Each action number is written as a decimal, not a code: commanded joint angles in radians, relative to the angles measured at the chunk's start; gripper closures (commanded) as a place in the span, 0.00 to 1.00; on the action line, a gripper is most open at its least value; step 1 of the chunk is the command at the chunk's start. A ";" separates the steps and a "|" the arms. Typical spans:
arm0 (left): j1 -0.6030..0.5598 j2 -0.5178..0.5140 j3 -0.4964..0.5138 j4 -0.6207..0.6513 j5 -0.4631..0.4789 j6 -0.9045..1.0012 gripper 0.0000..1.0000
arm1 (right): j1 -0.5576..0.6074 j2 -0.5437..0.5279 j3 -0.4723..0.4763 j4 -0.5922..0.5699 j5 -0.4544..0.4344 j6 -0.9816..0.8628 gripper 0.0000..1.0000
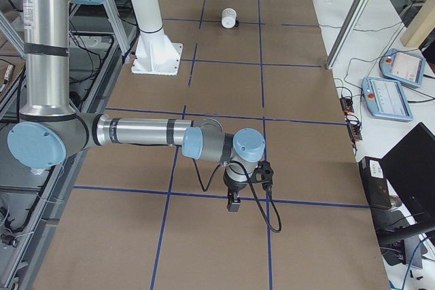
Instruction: Flip mug
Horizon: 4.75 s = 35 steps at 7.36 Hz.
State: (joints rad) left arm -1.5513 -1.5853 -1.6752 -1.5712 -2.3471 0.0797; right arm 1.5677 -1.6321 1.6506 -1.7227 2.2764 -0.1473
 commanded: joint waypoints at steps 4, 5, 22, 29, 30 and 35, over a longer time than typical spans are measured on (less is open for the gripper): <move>0.109 -0.018 -0.073 -0.192 -0.101 -0.121 0.00 | 0.000 0.000 0.000 0.000 0.000 0.000 0.00; 0.205 -0.019 -0.081 -0.292 -0.092 -0.378 0.00 | 0.000 0.000 0.000 0.000 0.000 0.000 0.00; 0.858 0.076 0.103 -1.583 0.430 -1.678 0.00 | 0.000 0.000 0.000 0.000 0.000 0.000 0.00; 0.882 -0.005 0.190 -1.692 0.259 -1.746 1.00 | 0.000 0.000 0.000 0.000 0.000 0.000 0.00; 0.882 -0.008 0.181 -1.692 0.202 -1.749 1.00 | 0.000 0.000 0.000 0.000 0.000 0.000 0.00; 0.812 -0.295 0.161 -1.474 0.124 -1.882 1.00 | 0.000 0.000 0.000 0.000 0.000 0.000 0.00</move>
State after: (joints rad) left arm -0.7177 -1.7884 -1.5135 -3.1690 -2.2145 -1.7953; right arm 1.5677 -1.6321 1.6506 -1.7226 2.2764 -0.1473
